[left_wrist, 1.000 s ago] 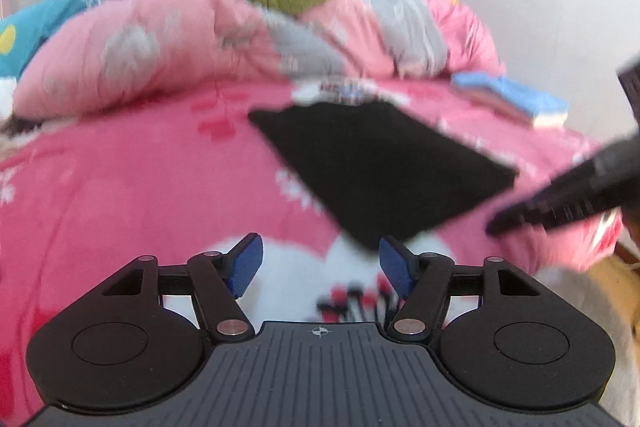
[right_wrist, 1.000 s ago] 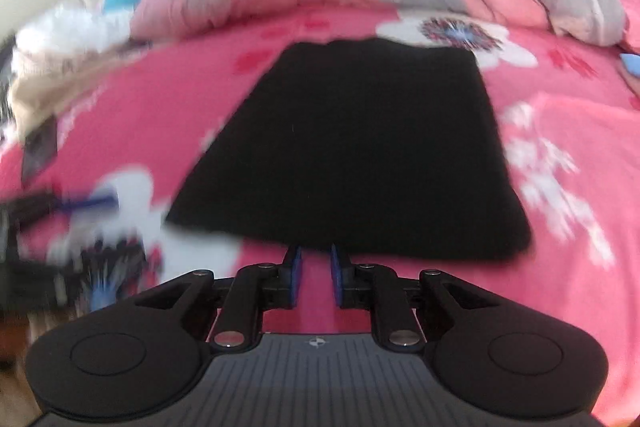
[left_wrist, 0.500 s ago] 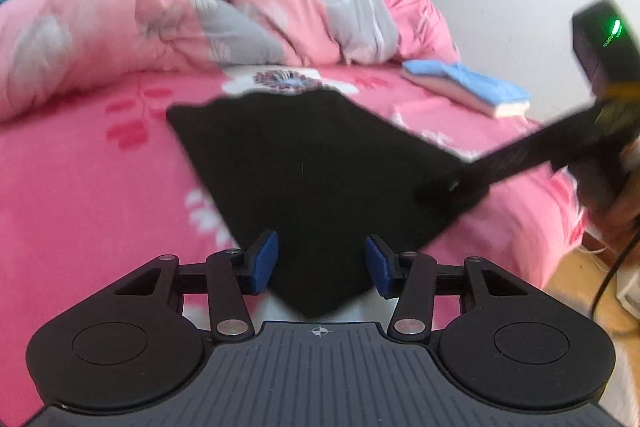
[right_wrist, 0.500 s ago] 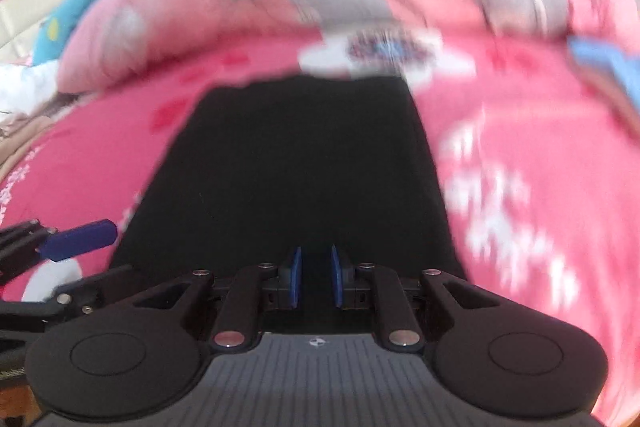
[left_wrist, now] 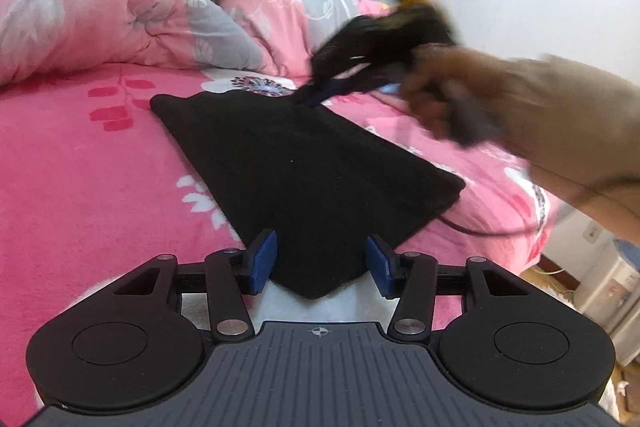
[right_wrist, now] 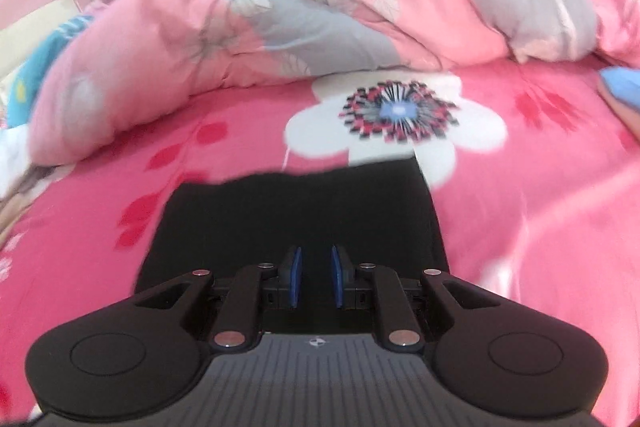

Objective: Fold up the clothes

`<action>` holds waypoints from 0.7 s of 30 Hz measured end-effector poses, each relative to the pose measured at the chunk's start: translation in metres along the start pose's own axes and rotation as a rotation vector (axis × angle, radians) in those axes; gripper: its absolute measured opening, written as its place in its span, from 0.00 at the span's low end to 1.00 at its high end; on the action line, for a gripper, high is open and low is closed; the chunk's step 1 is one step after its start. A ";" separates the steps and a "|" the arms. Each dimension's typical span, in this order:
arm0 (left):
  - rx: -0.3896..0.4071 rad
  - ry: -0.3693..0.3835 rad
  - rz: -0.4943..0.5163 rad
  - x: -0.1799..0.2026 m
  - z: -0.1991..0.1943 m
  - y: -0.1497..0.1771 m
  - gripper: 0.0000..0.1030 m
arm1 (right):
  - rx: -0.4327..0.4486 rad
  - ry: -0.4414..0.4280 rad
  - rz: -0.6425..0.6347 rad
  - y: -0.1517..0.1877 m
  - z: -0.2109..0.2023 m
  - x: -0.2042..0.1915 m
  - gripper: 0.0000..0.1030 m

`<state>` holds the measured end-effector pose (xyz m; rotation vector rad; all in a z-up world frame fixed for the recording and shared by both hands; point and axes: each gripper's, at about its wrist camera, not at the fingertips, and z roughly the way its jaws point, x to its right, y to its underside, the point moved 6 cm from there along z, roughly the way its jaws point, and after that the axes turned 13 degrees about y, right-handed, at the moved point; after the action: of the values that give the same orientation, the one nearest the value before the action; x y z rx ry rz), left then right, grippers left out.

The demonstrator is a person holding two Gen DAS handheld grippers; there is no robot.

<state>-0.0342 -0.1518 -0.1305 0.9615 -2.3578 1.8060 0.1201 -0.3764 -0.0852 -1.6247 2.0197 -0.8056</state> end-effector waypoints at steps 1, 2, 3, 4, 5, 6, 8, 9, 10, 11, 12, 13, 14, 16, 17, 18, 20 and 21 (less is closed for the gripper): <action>0.003 0.010 -0.004 -0.001 0.000 0.001 0.48 | -0.012 0.016 0.013 -0.008 0.016 0.004 0.17; 0.007 0.021 -0.009 -0.002 -0.001 0.001 0.49 | -0.027 0.030 0.031 -0.016 0.033 0.010 0.17; 0.010 0.031 -0.014 -0.003 -0.001 0.002 0.49 | -0.041 0.051 0.051 -0.022 0.049 0.017 0.16; 0.012 0.037 -0.019 -0.004 -0.002 0.002 0.49 | -0.051 0.066 0.077 -0.028 0.063 0.024 0.16; 0.014 0.042 -0.024 -0.005 -0.002 0.002 0.49 | -0.055 0.061 0.109 -0.033 0.075 0.031 0.15; 0.016 0.048 -0.029 -0.006 -0.002 0.002 0.49 | -0.051 0.054 0.148 -0.039 0.083 0.038 0.14; 0.019 0.051 -0.033 -0.006 -0.003 0.003 0.49 | -0.042 0.065 0.205 -0.047 0.085 0.047 0.14; 0.020 0.053 -0.035 -0.006 -0.003 0.003 0.49 | -0.038 0.073 0.231 -0.051 0.085 0.051 0.16; 0.021 0.052 -0.034 -0.005 -0.003 0.003 0.49 | -0.033 0.055 0.229 -0.051 0.077 0.048 0.16; 0.022 0.052 -0.032 -0.005 -0.003 0.003 0.49 | -0.028 0.023 0.212 -0.050 0.066 0.041 0.16; 0.022 0.051 -0.031 -0.005 -0.003 0.003 0.50 | -0.023 -0.008 0.196 -0.049 0.054 0.034 0.16; 0.022 0.050 -0.029 -0.004 -0.003 0.003 0.50 | -0.027 -0.047 0.168 -0.047 0.042 0.022 0.16; 0.022 0.050 -0.027 -0.004 -0.004 0.004 0.50 | -0.043 -0.084 0.121 -0.042 0.033 0.009 0.16; 0.020 0.049 -0.027 -0.004 -0.004 0.004 0.50 | -0.084 -0.135 0.015 -0.034 0.026 -0.018 0.16; 0.018 0.049 -0.027 -0.004 -0.004 0.004 0.50 | -0.106 -0.140 -0.031 -0.032 0.030 -0.030 0.16; 0.017 0.049 -0.026 -0.004 -0.004 0.004 0.50 | -0.119 -0.132 -0.046 -0.033 0.040 -0.038 0.16; 0.013 0.047 -0.024 -0.004 -0.004 0.003 0.50 | -0.134 -0.102 -0.049 -0.039 0.063 -0.050 0.16; 0.011 0.046 -0.021 -0.004 -0.003 0.003 0.50 | -0.120 -0.093 -0.028 -0.045 0.071 -0.051 0.16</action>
<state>-0.0336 -0.1467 -0.1333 0.9314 -2.3052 1.8154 0.2105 -0.3456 -0.1091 -1.7267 2.0188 -0.6168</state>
